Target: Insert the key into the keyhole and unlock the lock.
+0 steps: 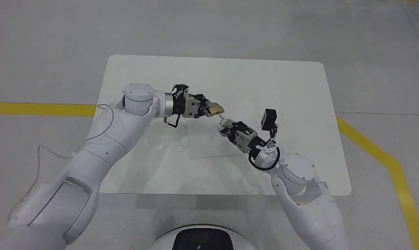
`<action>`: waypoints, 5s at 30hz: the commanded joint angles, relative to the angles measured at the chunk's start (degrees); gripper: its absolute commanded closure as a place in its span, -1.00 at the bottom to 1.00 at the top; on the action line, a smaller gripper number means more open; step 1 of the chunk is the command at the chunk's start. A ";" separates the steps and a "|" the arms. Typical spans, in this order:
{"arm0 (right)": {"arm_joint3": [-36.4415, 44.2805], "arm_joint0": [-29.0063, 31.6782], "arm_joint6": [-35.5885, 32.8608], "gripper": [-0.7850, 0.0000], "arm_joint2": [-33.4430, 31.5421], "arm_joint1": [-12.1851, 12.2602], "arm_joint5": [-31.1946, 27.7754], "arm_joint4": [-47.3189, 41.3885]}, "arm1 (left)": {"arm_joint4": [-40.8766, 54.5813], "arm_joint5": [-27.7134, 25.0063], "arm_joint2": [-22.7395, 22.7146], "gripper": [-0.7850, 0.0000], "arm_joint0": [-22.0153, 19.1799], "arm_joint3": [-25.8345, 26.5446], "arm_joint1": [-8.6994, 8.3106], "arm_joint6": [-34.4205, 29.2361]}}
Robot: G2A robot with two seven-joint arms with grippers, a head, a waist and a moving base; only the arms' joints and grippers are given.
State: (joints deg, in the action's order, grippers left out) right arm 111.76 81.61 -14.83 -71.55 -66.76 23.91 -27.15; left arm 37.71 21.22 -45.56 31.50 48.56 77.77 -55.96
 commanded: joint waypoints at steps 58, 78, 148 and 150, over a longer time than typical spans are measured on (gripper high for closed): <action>-1.78 -1.94 2.74 1.00 1.81 -1.42 3.09 -0.30 | -5.24 0.67 -2.24 1.00 1.06 1.12 0.37 -1.97; -4.26 -3.93 3.33 1.00 1.95 -1.97 3.88 -1.28 | -6.84 0.75 -2.36 1.00 1.73 2.20 0.45 -2.81; -0.68 0.11 4.03 1.00 -0.28 -2.49 3.41 -0.36 | -9.07 -0.19 -4.87 1.00 2.17 2.13 0.78 -0.10; -0.83 -0.06 4.18 1.00 -0.16 -2.54 3.69 -0.37 | -9.25 -0.20 -4.94 1.00 2.29 2.31 0.73 -0.21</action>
State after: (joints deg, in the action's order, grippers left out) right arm 111.01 81.65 -10.72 -71.77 -69.27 27.45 -27.52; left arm 28.57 21.03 -50.48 33.72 50.77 78.52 -56.09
